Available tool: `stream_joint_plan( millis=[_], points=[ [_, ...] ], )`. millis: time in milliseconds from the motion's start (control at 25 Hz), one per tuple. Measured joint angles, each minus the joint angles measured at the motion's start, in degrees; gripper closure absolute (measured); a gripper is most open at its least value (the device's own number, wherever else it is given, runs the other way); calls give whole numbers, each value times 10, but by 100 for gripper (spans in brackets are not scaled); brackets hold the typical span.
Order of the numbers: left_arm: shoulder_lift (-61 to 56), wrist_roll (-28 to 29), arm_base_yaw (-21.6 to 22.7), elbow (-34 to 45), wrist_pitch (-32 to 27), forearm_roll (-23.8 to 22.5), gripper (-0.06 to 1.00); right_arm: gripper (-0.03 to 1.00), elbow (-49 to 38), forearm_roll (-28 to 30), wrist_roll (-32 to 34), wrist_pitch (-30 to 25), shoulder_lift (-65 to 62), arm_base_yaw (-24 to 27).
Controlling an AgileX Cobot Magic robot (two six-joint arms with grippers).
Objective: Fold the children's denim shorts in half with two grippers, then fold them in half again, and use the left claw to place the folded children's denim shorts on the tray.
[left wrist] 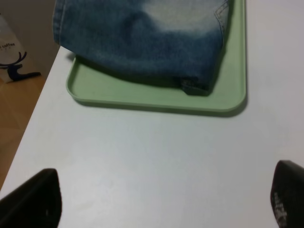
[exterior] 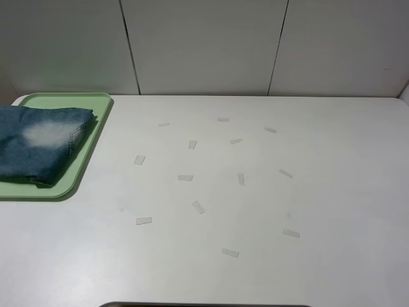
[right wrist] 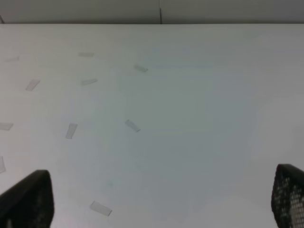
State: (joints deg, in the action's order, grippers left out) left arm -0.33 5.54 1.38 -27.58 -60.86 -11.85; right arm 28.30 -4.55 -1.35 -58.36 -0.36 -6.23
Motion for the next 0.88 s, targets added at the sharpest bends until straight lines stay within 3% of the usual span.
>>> stream_joint_plan(
  millis=[880],
  points=[
    [0,0,0,0,1,3,7,27,0,0,0,0,0,0]
  ],
)
